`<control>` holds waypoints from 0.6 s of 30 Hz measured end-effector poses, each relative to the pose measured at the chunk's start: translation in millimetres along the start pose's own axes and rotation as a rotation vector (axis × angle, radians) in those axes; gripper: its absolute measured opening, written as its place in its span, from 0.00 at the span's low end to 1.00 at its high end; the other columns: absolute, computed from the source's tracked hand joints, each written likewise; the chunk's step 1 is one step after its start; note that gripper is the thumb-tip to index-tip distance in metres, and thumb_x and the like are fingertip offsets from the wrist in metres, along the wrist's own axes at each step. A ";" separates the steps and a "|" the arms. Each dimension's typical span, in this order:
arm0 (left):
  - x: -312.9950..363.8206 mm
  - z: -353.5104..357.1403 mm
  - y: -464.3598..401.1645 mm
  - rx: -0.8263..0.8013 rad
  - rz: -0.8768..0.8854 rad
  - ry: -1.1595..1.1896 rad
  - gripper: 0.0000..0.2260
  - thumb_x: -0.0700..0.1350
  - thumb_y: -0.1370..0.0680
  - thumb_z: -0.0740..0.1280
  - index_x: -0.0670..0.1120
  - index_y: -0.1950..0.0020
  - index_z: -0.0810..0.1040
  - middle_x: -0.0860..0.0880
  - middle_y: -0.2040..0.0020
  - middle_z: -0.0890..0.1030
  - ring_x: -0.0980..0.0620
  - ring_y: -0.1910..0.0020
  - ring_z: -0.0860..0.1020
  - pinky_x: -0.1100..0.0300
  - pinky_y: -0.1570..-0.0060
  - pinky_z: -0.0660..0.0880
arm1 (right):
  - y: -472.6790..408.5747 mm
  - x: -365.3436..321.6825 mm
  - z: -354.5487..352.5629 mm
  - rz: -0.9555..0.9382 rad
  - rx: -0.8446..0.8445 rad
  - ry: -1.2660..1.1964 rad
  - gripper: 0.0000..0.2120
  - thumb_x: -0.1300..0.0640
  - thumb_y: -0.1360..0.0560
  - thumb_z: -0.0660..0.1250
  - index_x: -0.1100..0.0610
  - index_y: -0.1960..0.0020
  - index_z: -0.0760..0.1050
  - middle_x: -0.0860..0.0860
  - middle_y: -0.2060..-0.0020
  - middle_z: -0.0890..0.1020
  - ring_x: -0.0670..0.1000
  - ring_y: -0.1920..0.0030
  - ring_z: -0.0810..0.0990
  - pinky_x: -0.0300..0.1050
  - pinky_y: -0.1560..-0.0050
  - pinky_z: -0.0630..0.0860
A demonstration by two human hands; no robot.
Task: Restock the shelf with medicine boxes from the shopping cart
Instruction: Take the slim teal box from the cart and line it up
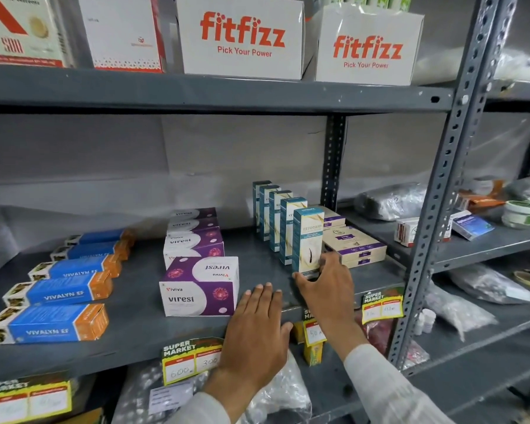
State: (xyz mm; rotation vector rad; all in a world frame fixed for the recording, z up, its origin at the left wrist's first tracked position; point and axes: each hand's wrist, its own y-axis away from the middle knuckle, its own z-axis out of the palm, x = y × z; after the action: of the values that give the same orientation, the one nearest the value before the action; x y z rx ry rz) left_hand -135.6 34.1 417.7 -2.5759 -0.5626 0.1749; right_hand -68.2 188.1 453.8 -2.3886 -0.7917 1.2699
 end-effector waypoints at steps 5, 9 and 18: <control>1.0 -0.6 1.0 -0.034 -0.029 -0.005 0.28 0.60 0.19 0.59 0.45 0.25 0.71 0.44 0.25 0.74 0.44 0.25 0.71 0.50 0.26 0.58 | 2.3 1.0 -1.9 -0.022 -0.019 -0.006 0.26 0.43 0.32 0.77 0.49 0.45 0.64 0.49 0.47 0.79 0.53 0.45 0.76 0.50 0.46 0.78; 1.2 -2.4 1.1 -0.048 -0.041 -0.004 0.28 0.60 0.19 0.60 0.45 0.25 0.71 0.44 0.25 0.74 0.44 0.26 0.71 0.50 0.26 0.59 | 5.1 0.9 -4.0 -0.014 -0.030 -0.015 0.26 0.42 0.32 0.77 0.48 0.46 0.64 0.48 0.49 0.78 0.51 0.47 0.76 0.47 0.48 0.77; 5.2 -22.7 0.3 -0.085 -0.033 0.086 0.29 0.59 0.17 0.54 0.46 0.20 0.62 0.45 0.19 0.63 0.47 0.20 0.60 0.53 0.23 0.48 | 10.3 -4.4 -15.2 -0.024 -0.030 -0.089 0.30 0.41 0.29 0.74 0.50 0.33 0.67 0.48 0.40 0.77 0.51 0.38 0.75 0.52 0.38 0.76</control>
State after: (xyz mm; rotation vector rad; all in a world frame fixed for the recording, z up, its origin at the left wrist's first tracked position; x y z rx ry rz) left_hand -125.7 26.1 437.1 -2.6398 -0.5924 0.0295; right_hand -54.2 176.9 459.8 -2.3524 -0.8680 1.3725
